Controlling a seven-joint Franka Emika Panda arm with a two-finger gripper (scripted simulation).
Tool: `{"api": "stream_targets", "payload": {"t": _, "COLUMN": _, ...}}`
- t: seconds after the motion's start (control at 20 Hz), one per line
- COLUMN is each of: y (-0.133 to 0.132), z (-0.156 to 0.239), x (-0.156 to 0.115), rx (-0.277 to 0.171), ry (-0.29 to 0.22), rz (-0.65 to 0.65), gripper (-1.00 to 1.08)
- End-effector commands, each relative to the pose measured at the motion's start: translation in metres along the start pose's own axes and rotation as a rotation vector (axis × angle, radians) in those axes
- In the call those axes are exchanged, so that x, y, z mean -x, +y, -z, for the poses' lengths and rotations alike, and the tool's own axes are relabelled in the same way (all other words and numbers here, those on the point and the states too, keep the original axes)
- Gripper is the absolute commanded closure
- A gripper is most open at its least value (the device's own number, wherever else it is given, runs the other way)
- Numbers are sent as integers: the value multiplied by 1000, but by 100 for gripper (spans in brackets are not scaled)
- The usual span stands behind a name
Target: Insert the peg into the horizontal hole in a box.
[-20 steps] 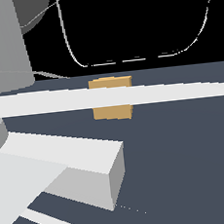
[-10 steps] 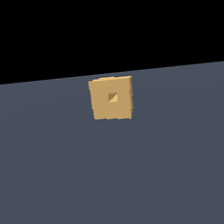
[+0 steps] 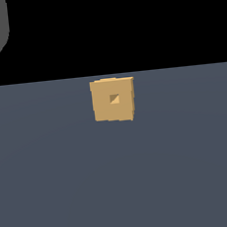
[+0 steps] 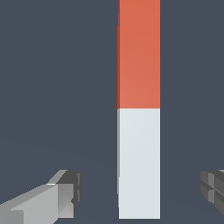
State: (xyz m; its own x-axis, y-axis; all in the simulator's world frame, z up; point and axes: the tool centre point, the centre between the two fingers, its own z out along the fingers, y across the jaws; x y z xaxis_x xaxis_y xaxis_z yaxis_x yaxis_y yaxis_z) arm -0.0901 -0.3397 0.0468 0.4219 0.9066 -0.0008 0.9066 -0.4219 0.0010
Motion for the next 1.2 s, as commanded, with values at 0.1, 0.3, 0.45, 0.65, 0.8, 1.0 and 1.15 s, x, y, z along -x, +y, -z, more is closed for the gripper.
{"api": "stream_targets", "payload": {"t": 0.1, "y": -1, "z": -22, "x": 1, "rx": -1, "ry": 1, "rz": -1, "gripper": -92}}
{"api": "stream_targets", "payload": {"t": 0.3, "y": 0, "z": -31, "x": 1, "rx": -1, "ry": 1, "rz": -1, "gripper": -92}}
{"api": "stream_targets", "payload": {"t": 0.45, "y": 0, "z": -32, "x": 1, "rx": -1, "ry": 1, "rz": -1, "gripper": 108}}
{"api": "stream_targets", "payload": {"t": 0.65, "y": 0, "z": -32, "x": 1, "rx": -1, "ry": 1, "rz": -1, "gripper": 108}}
{"api": "stream_targets", "payload": {"t": 0.8, "y": 0, "z": -32, "x": 1, "rx": -1, "ry": 1, "rz": -1, "gripper": 108}}
{"api": "stream_targets", "payload": {"t": 1.0, "y": 0, "z": -32, "x": 0, "rx": -1, "ry": 1, "rz": -1, "gripper": 108}}
{"api": "stream_targets", "payload": {"t": 1.15, "y": -1, "z": -30, "x": -6, "rx": -1, "ry": 1, "rz": 3, "gripper": 108}}
